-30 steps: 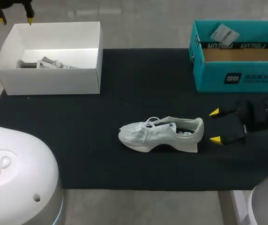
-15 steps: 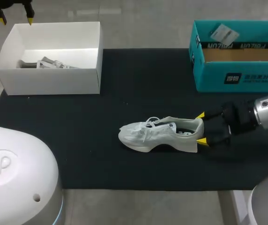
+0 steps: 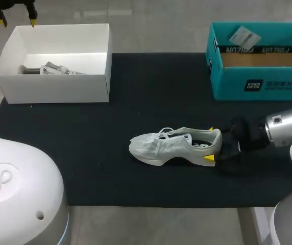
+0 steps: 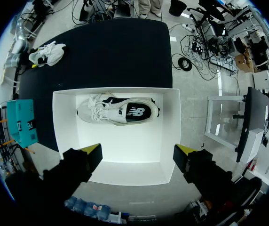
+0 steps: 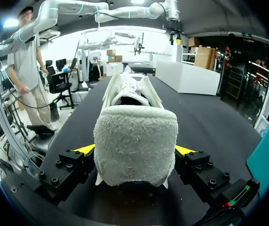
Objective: Take the shoe out of the shoebox, open the shoe tongue, remove and reinsert the insole, then place the shoe into the shoebox
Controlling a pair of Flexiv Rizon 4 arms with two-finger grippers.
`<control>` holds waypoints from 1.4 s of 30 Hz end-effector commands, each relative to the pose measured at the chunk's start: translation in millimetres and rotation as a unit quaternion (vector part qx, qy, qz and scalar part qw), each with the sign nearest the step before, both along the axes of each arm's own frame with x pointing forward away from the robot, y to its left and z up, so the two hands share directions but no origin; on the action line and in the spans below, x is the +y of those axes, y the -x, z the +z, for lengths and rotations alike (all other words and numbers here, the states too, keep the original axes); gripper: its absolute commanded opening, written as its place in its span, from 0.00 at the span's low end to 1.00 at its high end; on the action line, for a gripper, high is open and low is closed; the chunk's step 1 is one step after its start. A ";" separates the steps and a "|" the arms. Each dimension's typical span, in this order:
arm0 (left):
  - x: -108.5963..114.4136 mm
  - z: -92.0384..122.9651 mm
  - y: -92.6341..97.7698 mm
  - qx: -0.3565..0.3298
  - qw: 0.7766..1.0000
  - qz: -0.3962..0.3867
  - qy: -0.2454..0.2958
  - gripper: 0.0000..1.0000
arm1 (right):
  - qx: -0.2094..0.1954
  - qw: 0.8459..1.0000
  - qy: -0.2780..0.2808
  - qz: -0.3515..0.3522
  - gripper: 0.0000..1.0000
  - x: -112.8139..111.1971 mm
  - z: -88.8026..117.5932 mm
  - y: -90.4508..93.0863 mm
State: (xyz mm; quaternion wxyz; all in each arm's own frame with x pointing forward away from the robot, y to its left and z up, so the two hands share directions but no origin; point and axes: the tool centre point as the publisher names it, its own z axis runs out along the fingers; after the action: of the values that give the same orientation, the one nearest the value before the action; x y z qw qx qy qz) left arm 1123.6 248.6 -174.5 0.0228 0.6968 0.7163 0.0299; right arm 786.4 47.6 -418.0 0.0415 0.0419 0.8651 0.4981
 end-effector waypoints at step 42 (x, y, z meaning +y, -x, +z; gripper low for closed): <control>0.1 0.4 0.4 0.000 1.000 0.000 -0.001 1.00 | 0.019 1.000 -0.001 -0.015 0.00 8.1 -21.3 -1.5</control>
State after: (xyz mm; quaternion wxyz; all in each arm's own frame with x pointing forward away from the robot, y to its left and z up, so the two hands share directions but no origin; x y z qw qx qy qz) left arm 1123.6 248.6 -174.5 0.0228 0.6968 0.7163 0.0299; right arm 787.4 53.1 -435.5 0.0312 0.0634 0.8638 0.4988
